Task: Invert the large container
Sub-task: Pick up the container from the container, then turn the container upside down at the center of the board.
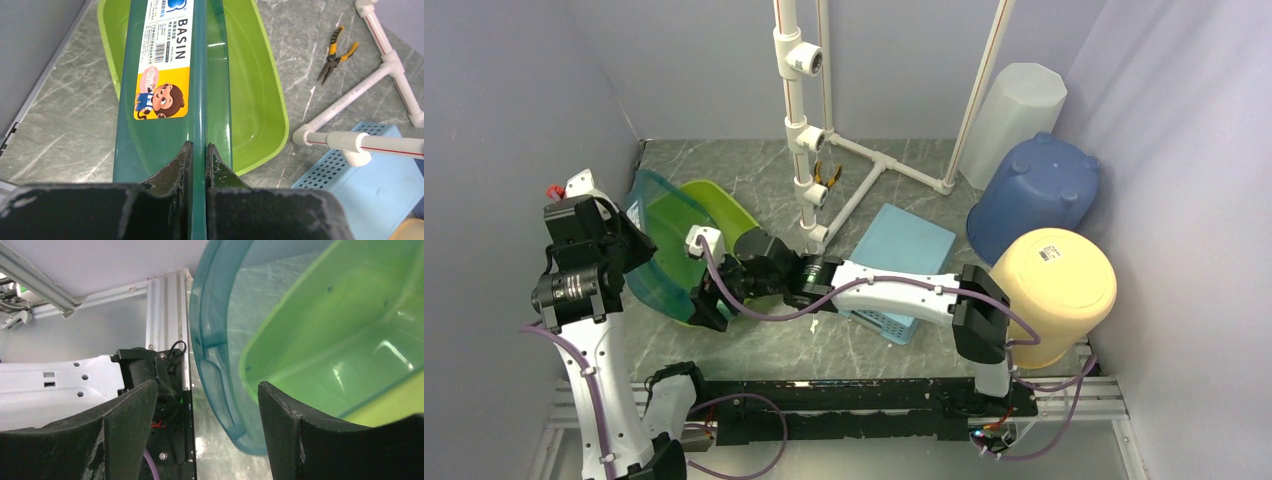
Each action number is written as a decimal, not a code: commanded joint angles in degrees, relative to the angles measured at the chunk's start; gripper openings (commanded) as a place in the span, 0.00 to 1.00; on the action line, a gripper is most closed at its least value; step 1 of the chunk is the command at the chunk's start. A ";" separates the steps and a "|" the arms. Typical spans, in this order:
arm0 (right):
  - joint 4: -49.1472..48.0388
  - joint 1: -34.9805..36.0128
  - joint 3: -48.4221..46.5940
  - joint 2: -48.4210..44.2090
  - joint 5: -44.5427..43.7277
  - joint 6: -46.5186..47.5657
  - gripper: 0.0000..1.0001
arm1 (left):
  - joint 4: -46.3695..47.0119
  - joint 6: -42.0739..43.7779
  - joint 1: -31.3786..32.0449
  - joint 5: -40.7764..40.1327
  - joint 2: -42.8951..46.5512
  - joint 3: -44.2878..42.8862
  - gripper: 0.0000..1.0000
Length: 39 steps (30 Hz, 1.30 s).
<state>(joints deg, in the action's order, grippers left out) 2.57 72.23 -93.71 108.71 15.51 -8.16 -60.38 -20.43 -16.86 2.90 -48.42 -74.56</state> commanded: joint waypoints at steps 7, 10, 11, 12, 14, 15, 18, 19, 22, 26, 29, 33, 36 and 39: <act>-10.18 1.63 -0.45 4.30 6.87 4.08 0.37 | -4.09 -1.06 -0.20 9.04 -1.30 -2.09 0.03; -9.48 1.85 -0.61 4.67 7.13 5.16 0.16 | -4.43 -0.94 -0.20 9.33 -2.11 -2.16 0.03; -8.92 1.83 -0.67 4.78 7.27 5.46 0.10 | -4.71 -0.81 -0.21 9.18 -2.63 -2.25 0.03; -8.61 1.86 -0.57 4.83 7.41 5.85 0.05 | -5.15 -0.64 -0.20 8.91 -3.21 -2.38 0.03; -8.90 1.97 0.20 4.53 7.41 6.49 0.00 | -6.01 0.01 -0.24 8.65 -4.90 -2.67 0.03; -9.41 2.03 0.91 4.30 7.34 6.78 0.00 | -6.45 0.32 -0.20 8.57 -5.92 -2.87 0.04; -10.77 2.59 2.99 3.26 7.17 8.59 0.00 | -7.00 1.13 -0.25 8.94 -9.28 -3.57 0.23; -10.97 2.89 3.49 3.00 6.60 9.86 0.00 | -6.70 1.69 -0.20 9.67 -10.51 -3.72 0.32; -11.06 3.33 4.61 2.58 5.62 12.21 0.00 | -7.47 2.17 -0.19 8.56 -14.61 -7.48 0.36; -11.03 3.73 5.43 2.50 5.03 14.22 0.00 | -8.01 5.10 -0.23 8.11 -20.89 -13.03 0.64; -12.25 3.80 6.42 2.36 4.85 14.79 0.00 | -10.20 8.76 -0.19 10.82 -26.70 -17.43 0.62; -13.37 3.78 7.14 2.13 4.36 15.01 0.00 | -11.56 9.51 -0.19 10.78 -31.55 -20.35 0.61; -13.76 3.76 7.32 1.86 3.89 14.83 0.00 | -11.77 9.07 -0.24 6.87 -33.25 -20.84 0.63; -15.57 3.71 8.90 1.02 3.57 14.51 0.00 | -12.12 9.31 -0.27 3.01 -33.79 -20.29 0.63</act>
<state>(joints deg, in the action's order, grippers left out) -7.42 75.59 -86.39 113.47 19.40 4.73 -71.26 -12.91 -17.17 9.98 -82.26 -93.01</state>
